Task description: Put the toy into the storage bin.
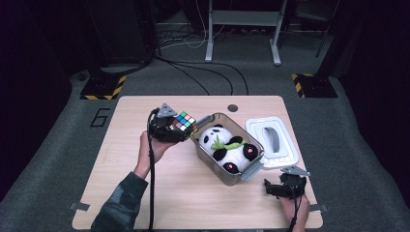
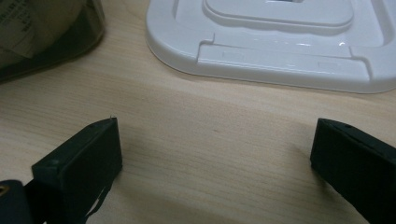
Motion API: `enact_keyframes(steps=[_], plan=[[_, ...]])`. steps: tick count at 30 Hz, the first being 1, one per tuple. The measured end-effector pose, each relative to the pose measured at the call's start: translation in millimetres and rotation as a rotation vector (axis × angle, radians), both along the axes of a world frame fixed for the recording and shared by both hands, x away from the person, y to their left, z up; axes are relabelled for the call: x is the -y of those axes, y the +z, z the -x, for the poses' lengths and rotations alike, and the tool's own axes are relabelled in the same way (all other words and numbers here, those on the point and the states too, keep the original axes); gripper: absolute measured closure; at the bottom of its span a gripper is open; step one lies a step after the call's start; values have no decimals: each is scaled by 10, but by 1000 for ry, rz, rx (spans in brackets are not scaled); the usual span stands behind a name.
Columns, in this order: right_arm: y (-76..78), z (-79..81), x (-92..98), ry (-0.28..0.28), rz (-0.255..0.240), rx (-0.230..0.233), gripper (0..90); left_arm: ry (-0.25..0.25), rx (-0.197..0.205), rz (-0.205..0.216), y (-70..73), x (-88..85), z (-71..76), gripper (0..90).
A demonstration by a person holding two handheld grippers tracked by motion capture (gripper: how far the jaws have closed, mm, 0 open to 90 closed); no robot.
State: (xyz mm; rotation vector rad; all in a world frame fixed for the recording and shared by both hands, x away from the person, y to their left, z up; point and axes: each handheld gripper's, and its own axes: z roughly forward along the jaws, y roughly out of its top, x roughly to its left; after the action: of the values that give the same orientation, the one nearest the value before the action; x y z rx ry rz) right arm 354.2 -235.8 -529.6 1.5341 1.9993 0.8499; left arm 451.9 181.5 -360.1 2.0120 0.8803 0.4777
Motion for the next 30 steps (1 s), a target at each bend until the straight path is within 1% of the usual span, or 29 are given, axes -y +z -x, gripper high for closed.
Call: enact_keyframes(steps=[9, 12, 13, 15, 16, 19, 23, 25, 28, 29, 30], plan=[[0, 0, 0, 0, 0, 0, 15, -45, -8, -7, -2, 270, -29, 337], [0, 0, 0, 0, 0, 0, 15, -71, -10, -23, -13, 381, -44, 337], [0, 0, 0, 0, 0, 0, 15, -74, -12, -20, -18, 411, -46, 337], [0, 0, 0, 0, 0, 0, 15, -90, -12, -28, -24, 489, -60, 337], [0, 1, 0, 0, 0, 0, 16, -93, -14, -24, -29, 518, -63, 337], [0, 0, 0, 0, 0, 0, 16, -111, -18, -34, -53, 616, -88, 337], [0, 1, 0, 0, 0, 0, 16, -130, -28, -34, -87, 693, -112, 337], [0, 0, 1, 0, 0, 0, 16, -140, -26, -34, -99, 722, -125, 337], [0, 0, 0, 0, 0, 0, 16, -148, -28, -27, -115, 773, -149, 337], [0, 1, 0, 0, 0, 0, 16, -154, -39, -22, -118, 795, -161, 337], [0, 0, 0, 0, 0, 0, 16, -161, -38, -21, -118, 809, -171, 337]])
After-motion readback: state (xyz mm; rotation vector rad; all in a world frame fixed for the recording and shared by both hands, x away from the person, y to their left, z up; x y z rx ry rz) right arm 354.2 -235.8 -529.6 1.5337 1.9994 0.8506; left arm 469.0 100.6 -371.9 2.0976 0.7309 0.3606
